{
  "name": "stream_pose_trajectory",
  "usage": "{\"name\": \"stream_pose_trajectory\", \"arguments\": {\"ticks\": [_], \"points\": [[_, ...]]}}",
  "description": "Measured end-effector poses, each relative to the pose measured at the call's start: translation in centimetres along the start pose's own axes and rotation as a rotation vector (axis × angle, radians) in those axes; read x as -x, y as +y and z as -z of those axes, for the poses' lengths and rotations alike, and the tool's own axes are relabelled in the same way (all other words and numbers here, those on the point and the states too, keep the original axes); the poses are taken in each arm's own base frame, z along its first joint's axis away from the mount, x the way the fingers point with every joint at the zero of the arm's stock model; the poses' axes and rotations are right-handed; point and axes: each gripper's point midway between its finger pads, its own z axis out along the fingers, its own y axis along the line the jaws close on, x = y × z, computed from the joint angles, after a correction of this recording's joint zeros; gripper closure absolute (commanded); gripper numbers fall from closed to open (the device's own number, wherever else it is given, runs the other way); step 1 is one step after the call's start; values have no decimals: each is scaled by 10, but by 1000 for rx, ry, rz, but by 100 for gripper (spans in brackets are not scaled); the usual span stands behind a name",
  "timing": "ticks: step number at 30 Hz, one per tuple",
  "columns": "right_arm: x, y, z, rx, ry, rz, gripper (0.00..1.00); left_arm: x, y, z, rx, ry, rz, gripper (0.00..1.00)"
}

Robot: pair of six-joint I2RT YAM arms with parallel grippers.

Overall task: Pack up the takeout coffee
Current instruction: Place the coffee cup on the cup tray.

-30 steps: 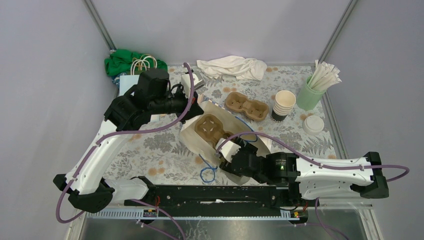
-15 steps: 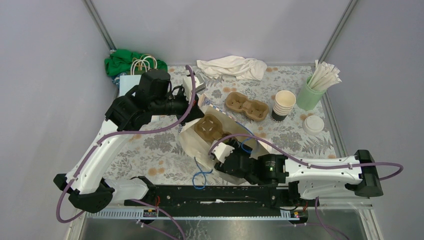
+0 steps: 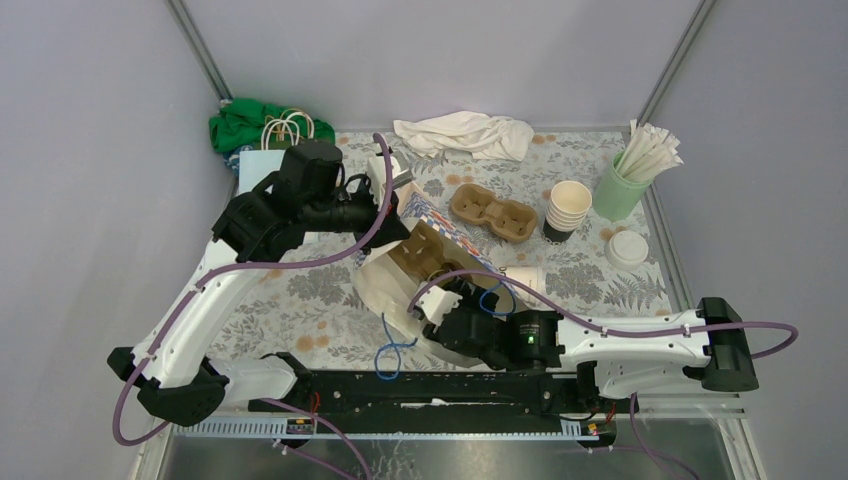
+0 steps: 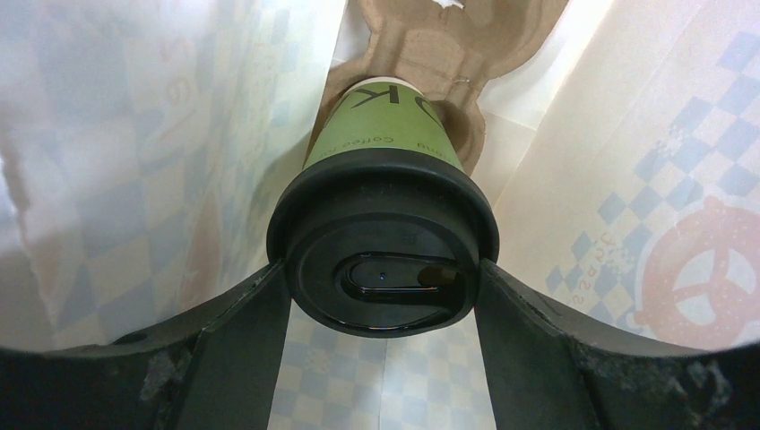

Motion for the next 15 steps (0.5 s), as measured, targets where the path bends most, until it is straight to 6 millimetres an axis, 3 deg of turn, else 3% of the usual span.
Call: {"name": "stream_pose_trajectory", "arguments": {"ticks": [8, 15], "points": [[-14, -5, -3, -39, -2, 9, 77, 1, -3, 0, -19, -3, -1, 100], [-12, -9, -3, -70, -12, 5, 77, 1, -6, 0, -34, -5, 0, 100]]}}
